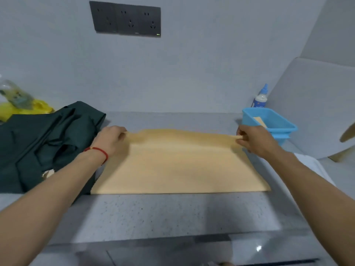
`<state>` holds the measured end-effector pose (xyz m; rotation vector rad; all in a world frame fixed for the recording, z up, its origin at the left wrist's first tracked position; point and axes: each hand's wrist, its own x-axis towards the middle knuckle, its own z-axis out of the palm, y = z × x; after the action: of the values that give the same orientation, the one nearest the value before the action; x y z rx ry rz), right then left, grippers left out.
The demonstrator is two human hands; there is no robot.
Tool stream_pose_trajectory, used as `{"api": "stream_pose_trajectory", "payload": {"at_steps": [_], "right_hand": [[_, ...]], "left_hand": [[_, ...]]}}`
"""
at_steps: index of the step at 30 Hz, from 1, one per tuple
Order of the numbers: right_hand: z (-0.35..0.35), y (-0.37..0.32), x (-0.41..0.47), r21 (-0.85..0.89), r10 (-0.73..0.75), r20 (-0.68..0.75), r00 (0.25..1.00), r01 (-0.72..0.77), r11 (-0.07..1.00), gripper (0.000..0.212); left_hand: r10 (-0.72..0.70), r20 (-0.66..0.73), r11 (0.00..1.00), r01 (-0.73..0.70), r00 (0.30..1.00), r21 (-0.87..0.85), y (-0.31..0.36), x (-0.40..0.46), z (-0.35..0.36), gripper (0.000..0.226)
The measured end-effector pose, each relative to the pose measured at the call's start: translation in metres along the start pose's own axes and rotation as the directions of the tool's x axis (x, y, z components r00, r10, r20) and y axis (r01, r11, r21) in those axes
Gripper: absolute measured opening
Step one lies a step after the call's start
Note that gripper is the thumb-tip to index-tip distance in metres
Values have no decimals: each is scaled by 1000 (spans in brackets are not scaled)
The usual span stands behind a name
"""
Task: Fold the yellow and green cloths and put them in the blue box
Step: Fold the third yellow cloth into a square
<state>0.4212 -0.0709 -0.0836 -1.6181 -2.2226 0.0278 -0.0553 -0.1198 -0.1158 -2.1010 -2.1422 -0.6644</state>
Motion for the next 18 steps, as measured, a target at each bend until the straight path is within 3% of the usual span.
{"api": "stream_pose_trajectory", "payload": {"at_steps": [5,11,18], "right_hand": [[13,-8,-77,-10,-18,-42,999,17,1000,5],[49,-13,-148,35,105,-150,983,-101,994,16],[58,-13,-157,118,149,-179,973,-129,985,19]], "left_hand": [[-44,-32,993,40,999,-115,14,-85,0,38],[-60,-66,993,53,996,-104,20,-153,15,32],[-98,-175,986,72,980,-149,26,-168,12,26]]}}
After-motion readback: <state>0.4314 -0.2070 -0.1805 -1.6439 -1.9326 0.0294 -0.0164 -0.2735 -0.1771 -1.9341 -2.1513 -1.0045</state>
